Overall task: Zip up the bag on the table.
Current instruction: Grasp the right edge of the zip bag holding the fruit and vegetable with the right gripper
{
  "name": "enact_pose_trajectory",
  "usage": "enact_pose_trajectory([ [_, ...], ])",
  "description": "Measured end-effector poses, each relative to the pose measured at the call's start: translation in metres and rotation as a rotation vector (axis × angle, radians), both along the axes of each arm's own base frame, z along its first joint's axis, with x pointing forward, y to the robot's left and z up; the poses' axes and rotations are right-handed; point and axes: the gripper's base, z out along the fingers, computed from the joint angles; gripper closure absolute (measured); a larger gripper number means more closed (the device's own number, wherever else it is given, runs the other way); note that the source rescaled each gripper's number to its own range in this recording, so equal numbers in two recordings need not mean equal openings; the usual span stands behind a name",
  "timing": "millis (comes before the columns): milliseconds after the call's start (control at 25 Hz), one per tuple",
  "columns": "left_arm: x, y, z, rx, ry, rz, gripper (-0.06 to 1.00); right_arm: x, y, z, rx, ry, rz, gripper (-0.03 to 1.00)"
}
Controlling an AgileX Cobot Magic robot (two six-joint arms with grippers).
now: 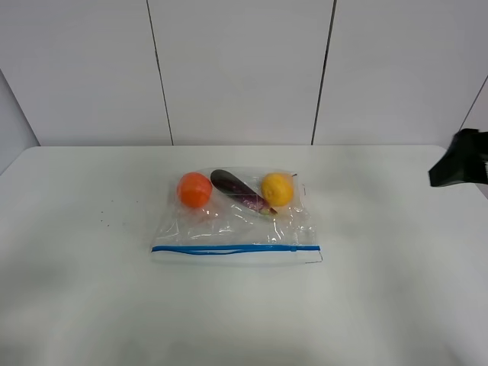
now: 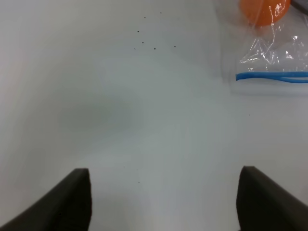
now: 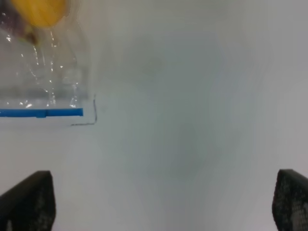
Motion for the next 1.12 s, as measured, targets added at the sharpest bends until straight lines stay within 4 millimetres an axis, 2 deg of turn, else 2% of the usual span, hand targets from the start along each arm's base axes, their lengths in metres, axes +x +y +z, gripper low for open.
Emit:
enact_pose_trajectory([
  [40,0.000,0.000,0.000,0.000,0.000,0.000,0.04,0.030,0.002,-0.020,0.029,0.071,0.006,-0.03],
  [160,0.000,0.000,0.000,0.000,0.000,0.000,0.04,0.065,0.006,-0.059,0.074,0.169,0.024,-0.03],
  [320,0.000,0.000,0.000,0.000,0.000,0.000,0.04,0.098,0.013,-0.107,0.141,0.235,0.061,-0.03],
  [440,0.000,0.000,0.000,0.000,0.000,0.000,0.04,0.115,0.021,-0.140,0.227,0.265,0.107,-0.03],
  [600,0.000,0.000,0.000,0.000,0.000,0.000,0.04,0.127,0.035,-0.166,0.328,0.251,0.183,-0.03],
  [760,0.000,0.000,0.000,0.000,0.000,0.000,0.04,0.135,0.048,-0.179,0.400,0.207,0.233,-0.03],
  [1120,0.000,0.000,0.000,0.000,0.000,0.000,0.04,0.137,0.054,-0.227,0.462,0.296,0.291,-0.03],
])
